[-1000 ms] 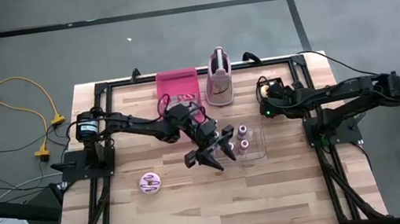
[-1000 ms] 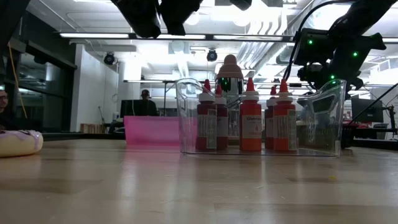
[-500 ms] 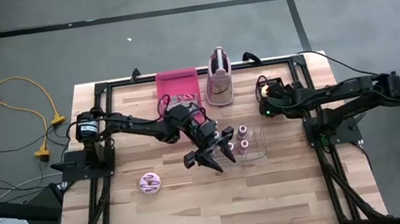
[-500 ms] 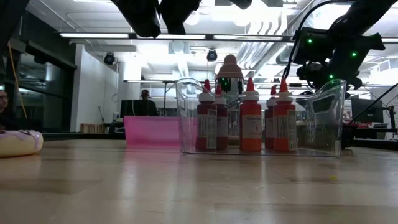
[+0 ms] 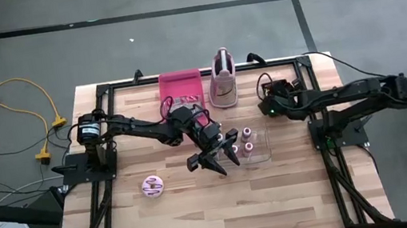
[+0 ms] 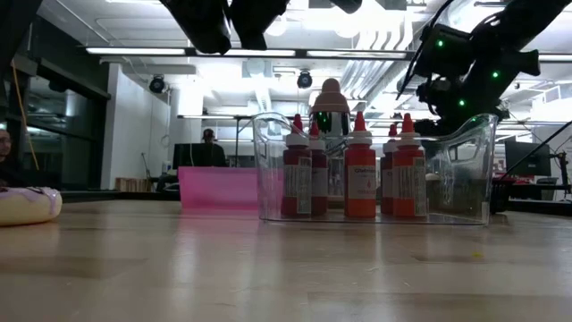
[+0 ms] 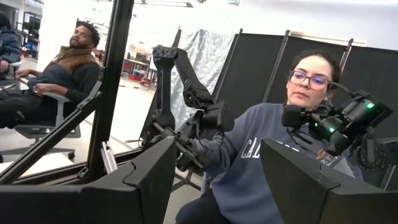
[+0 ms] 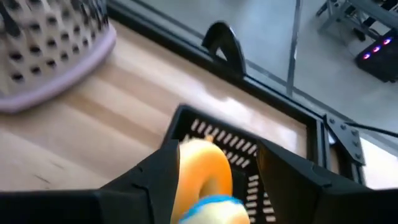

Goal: Pick & Place Food Item
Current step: Put the pink donut into the black bin

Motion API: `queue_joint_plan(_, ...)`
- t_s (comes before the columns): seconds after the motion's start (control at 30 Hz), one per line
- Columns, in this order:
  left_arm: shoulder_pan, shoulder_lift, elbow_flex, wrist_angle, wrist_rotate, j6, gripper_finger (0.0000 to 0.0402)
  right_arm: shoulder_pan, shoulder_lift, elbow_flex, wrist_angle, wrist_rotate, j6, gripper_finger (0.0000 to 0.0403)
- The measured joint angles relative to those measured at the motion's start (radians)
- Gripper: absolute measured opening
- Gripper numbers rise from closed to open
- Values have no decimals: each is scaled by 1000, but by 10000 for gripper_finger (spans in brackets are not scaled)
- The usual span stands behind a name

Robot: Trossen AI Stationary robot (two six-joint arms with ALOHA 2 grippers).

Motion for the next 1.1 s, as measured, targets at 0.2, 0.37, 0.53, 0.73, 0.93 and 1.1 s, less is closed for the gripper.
queue_joint_plan(0.2,0,0,0,0,0,0,227,0,-58,0,77,-1,-31,201)
queue_joint_plan(0.37,0,0,0,0,-1,0,227,0,-122,0,130,-22,-57,201)
queue_joint_plan(0.53,0,0,0,0,-2,0,227,0,-207,0,165,-119,-124,201)
queue_joint_plan(0.73,15,0,0,-8,-1,-22,227,0,-319,0,136,-383,-183,201)
queue_joint_plan(0.93,26,0,0,-8,2,-22,227,0,-422,0,83,-709,-184,201)
queue_joint_plan(1.1,22,0,0,-8,2,-22,227,33,-491,0,65,-896,-161,201)
